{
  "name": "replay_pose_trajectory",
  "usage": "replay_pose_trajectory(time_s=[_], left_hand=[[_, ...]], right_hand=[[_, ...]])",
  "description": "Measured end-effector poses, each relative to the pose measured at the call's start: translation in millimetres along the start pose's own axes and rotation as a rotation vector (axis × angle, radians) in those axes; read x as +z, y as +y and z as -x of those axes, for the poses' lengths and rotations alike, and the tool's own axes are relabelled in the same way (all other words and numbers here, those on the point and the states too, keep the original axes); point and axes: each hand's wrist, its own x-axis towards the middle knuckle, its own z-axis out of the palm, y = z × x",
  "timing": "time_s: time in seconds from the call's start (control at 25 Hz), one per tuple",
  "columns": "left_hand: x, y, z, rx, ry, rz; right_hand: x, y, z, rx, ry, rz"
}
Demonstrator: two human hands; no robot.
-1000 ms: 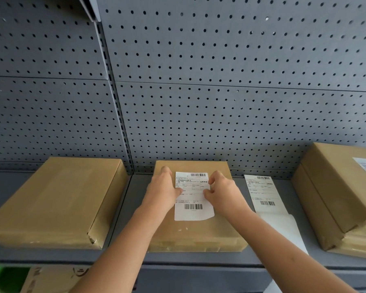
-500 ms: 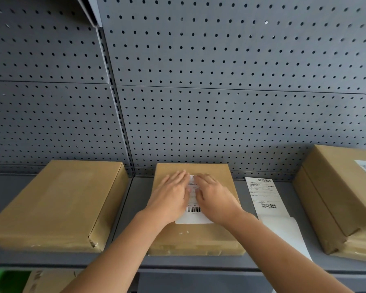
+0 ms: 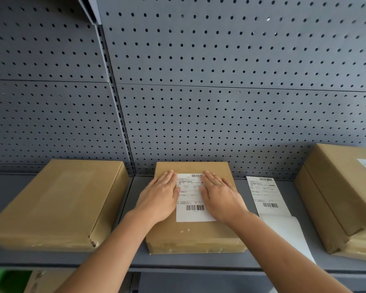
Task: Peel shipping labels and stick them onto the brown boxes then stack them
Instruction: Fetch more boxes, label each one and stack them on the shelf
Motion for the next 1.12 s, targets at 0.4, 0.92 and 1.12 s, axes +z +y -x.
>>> replay_pose_trajectory(time_s=[0.4,0.92,1.12], left_hand=[[-0.2,30.1,31.2,0.158,0.019,0.014],[-0.6,18.6,52.2,0.046,0.002,0.018],[5.5,31.8,75.7,0.155,-0.002,-0.016]], right_hand=[[-1.0,-20.4,29.6,-0.136,-0.020,-0.060],[-5.9,-9.4,51.3,-0.032,-0.007,-0.034],[0.0,-40.3,81.1,-0.171,-0.025,-0.066]])
